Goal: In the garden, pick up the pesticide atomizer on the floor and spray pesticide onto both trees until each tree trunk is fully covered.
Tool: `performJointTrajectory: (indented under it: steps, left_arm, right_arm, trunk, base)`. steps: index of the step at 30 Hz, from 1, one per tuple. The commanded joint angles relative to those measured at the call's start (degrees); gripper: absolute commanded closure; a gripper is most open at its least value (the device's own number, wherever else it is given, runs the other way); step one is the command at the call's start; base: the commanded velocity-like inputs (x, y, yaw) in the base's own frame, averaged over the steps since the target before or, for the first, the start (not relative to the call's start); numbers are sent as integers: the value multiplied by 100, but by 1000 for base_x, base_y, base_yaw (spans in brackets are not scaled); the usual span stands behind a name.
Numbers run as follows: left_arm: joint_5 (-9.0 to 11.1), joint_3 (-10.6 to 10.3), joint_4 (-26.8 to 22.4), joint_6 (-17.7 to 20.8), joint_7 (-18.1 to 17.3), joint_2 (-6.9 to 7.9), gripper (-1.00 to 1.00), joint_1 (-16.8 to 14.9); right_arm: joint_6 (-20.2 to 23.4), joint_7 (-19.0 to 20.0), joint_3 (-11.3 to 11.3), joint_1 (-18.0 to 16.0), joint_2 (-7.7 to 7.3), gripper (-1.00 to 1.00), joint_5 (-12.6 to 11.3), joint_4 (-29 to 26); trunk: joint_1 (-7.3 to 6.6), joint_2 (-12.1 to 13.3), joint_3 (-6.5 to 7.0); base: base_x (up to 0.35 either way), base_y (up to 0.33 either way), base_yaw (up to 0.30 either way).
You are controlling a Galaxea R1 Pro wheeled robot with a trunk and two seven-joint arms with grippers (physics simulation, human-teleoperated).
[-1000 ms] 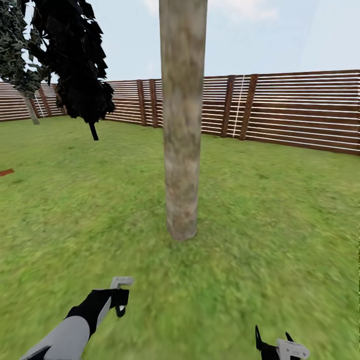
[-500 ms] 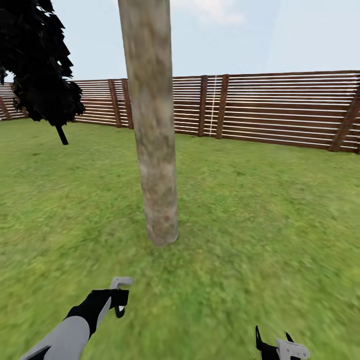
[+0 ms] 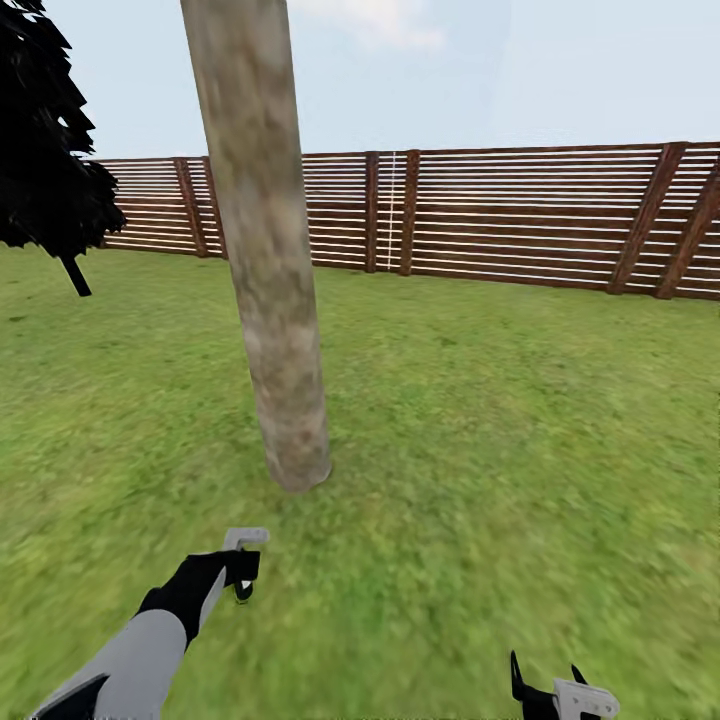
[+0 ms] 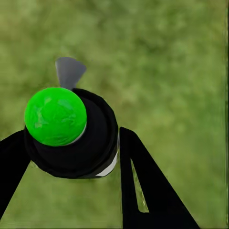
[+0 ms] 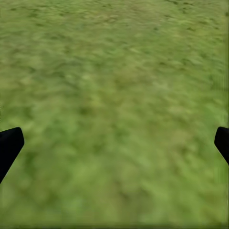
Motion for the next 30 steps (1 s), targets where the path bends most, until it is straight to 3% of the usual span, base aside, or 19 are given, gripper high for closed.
performJointTrajectory:
  steps: [1, 4, 8, 12, 16, 19, 21, 30]
  left_arm:
    - [-10, 0, -72, 121, 0, -68, 100, -73]
    - [-16, -2, -133, 539, -1, -272, 100, -319]
    - [-11, -2, -144, 656, 0, -452, 100, -573]
    - [-13, -4, -145, 679, 5, -534, 100, -751]
    - [-42, -17, -163, 696, 5, -459, 100, -774]
    - [-30, -19, -296, 802, -14, -234, 100, -763]
    - [-27, -22, -336, 1012, -36, -175, 100, -760]
    - [-43, -38, -374, 1082, -44, -212, 100, -693]
  right_arm:
    - [0, -1, 0, 2, 0, -100, 4, 0]
    - [0, -1, -7, 0, 0, -100, 13, 15]
    - [0, 0, -6, -1, 0, -100, 15, 25]
    - [0, 7, 0, -1, 0, -100, 15, 26]
    - [0, 7, 0, 1, 0, -100, 15, 26]
    - [0, 7, 0, -1, 0, -100, 15, 25]
    - [0, 7, 0, -1, 0, -100, 15, 26]
    - [0, -1, -9, -1, 0, -100, 14, 26]
  trunk:
    - [0, 0, 0]
    - [0, 0, 0]
    - [0, 0, 0]
    - [0, 0, 0]
    - [0, 0, 0]
    - [0, 0, 0]
    - [0, 0, -2]
    - [0, 0, -17]
  base:
    - [-14, 0, -1]
    - [-5, 0, 0]
    - [0, 0, 0]
    - [0, 0, 0]
    - [0, 0, 0]
    - [0, 0, 0]
    - [0, 0, -90]
    - [89, 7, -149]
